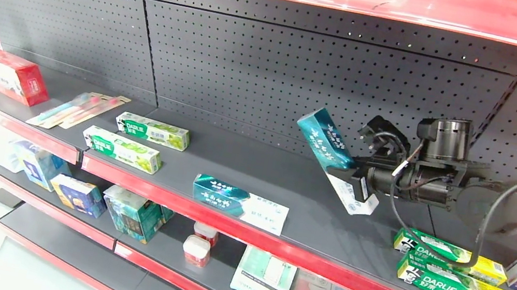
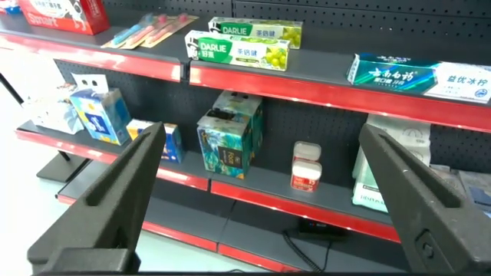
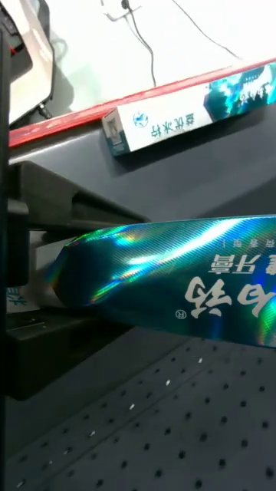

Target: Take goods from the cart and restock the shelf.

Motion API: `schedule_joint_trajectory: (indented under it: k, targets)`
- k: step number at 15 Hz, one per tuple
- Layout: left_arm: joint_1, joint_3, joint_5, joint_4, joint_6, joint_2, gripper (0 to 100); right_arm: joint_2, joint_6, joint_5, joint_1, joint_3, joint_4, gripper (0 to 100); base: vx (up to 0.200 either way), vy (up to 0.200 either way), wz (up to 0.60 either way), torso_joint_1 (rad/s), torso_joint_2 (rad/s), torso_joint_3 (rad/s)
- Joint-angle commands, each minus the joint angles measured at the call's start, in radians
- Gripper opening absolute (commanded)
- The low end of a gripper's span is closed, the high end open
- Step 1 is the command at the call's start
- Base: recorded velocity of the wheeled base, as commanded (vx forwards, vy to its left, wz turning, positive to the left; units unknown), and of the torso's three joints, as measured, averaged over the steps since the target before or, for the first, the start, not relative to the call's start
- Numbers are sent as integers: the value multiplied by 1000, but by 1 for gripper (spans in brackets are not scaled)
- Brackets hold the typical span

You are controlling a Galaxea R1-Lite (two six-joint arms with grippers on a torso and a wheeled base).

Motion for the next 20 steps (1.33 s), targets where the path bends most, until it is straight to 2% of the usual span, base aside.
schedule_joint_trajectory:
  k: [1,3,5,12,14,20]
  targets:
    - [0,0,1,0,0,0,100,41,-3,13,-1,-19,0,0,0,0,0,0,0,0]
    - [0,0,1,0,0,0,100,64,-20,13,-22,-40,-22,0,0,0,0,0,0,0]
    - [0,0,1,0,0,0,100,110,-22,11,-42,-45,-100,0,0,0,0,0,0,0]
    - [0,0,1,0,0,0,100,178,-12,34,-76,-128,-107,0,0,0,0,0,0,0]
    - [0,0,1,0,0,0,100,181,-19,73,-76,-111,-109,0,0,0,0,0,0,0]
    - [0,0,1,0,0,0,100,123,-28,74,-56,36,-153,0,0,0,0,0,0,0]
